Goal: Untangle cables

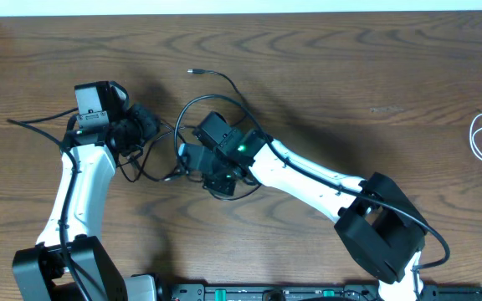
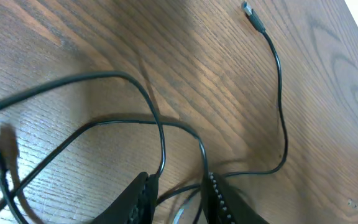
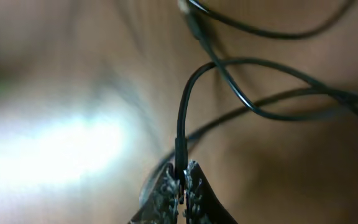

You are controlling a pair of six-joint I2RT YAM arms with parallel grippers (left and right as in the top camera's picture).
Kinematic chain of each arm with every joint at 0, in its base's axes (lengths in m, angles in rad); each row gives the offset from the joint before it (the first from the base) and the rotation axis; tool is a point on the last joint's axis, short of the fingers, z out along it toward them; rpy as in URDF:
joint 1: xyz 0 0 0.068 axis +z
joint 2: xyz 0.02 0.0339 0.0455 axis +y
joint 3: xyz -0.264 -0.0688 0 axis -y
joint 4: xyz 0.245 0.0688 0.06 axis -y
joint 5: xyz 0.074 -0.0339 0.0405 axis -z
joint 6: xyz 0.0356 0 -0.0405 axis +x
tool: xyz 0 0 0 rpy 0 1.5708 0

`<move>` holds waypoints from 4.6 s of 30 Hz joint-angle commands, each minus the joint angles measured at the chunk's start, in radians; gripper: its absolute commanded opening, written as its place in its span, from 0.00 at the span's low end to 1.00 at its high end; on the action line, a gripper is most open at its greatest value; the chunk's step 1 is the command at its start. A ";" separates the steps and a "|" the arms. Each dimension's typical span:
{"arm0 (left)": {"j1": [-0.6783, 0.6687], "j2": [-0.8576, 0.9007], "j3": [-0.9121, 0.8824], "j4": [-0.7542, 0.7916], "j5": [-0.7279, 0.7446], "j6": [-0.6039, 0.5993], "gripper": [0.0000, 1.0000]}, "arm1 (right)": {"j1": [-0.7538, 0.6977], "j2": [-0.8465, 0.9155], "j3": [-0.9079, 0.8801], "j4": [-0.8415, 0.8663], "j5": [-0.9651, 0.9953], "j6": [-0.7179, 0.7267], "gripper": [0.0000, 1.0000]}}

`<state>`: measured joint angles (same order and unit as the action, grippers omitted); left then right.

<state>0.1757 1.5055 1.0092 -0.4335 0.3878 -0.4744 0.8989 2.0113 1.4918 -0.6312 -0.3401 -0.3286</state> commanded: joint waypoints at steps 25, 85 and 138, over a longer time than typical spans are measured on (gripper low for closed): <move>0.002 0.004 0.010 0.001 0.004 -0.002 0.29 | 0.132 0.087 0.010 0.012 -0.002 0.156 0.01; 0.002 0.004 0.010 0.001 0.004 -0.002 0.30 | 0.048 0.087 0.066 0.003 -0.106 0.148 0.54; 0.002 0.004 0.010 0.001 0.004 -0.001 0.30 | -0.136 0.244 0.149 -0.144 0.552 0.429 0.01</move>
<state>0.1761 1.5055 1.0092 -0.4335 0.3874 -0.4744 0.7776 2.2162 1.6348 -0.7422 0.0711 0.0864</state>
